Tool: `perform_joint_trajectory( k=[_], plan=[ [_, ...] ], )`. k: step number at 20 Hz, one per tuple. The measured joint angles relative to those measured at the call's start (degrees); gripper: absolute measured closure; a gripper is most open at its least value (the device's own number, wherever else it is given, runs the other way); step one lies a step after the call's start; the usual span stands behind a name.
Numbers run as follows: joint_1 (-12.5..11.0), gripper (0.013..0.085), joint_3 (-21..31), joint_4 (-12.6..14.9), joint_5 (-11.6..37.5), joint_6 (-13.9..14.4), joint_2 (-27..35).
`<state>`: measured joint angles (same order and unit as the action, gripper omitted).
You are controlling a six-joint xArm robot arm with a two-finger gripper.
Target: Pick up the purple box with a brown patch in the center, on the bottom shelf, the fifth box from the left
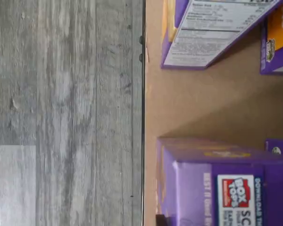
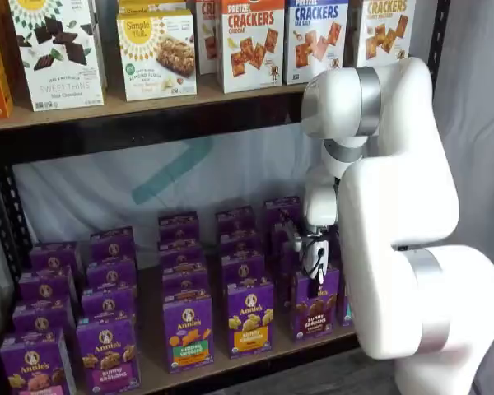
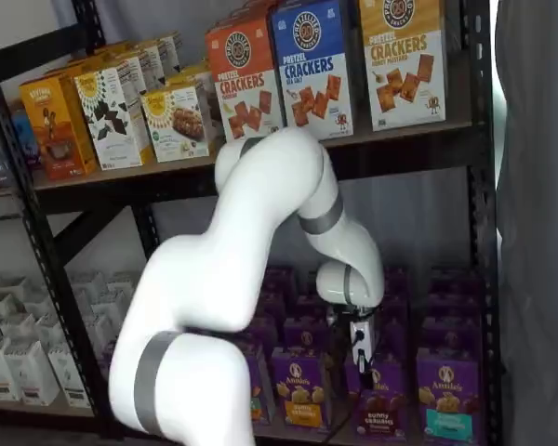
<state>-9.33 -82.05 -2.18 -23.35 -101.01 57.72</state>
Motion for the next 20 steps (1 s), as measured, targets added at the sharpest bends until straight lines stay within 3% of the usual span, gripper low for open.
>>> perform_joint_trajectory(
  k=[2,8,20],
  plan=[
    [0.05,0.069,0.28,-0.16,0.19,-0.1,-0.16],
    [0.4,0.069,2.06,-0.99,0.41,-0.53,-1.32],
    [1.79,0.069,18.64,-1.99,5.12,-0.25,-12.95]
  ],
)
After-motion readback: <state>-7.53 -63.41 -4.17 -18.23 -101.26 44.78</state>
